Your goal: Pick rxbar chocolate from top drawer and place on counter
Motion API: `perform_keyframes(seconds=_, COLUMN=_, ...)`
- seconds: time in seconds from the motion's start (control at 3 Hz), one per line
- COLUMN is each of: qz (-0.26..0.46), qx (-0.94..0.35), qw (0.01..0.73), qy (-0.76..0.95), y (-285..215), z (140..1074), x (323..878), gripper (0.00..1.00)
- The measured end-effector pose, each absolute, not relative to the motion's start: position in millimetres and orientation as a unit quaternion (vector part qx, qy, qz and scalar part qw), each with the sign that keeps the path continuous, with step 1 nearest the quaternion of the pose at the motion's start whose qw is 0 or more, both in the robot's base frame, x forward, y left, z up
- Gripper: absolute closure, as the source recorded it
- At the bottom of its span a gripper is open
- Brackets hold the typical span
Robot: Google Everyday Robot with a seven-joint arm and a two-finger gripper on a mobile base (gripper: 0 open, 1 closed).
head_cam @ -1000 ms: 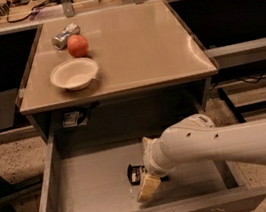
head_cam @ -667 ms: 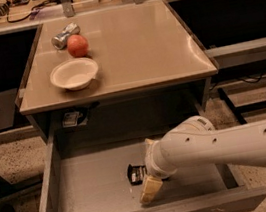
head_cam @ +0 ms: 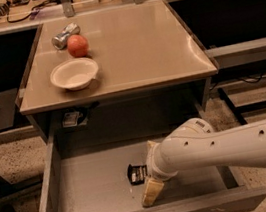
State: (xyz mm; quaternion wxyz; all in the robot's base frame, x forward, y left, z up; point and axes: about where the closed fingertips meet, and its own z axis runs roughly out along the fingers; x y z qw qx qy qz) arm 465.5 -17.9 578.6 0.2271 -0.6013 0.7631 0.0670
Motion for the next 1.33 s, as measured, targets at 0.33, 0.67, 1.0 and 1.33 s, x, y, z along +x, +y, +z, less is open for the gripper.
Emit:
perform_keyframes(seconds=0.33, qz=0.067, qx=-0.601, qw=0.227, qy=0.763, y=-17.9, z=578.6, x=465.5, gripper=0.19)
perform_keyframes(seconds=0.67, qz=0.067, qx=-0.601, qw=0.227, qy=0.763, y=-17.9, z=578.6, x=465.5, gripper=0.42)
perform_keyframes(seconds=1.0, qz=0.067, qx=-0.601, qw=0.227, qy=0.763, y=-17.9, z=578.6, x=465.5, gripper=0.66)
perform_keyframes(seconds=1.33, qz=0.067, qx=-0.601, qw=0.227, qy=0.763, y=-17.9, z=579.0, x=465.5, gripper=0.89)
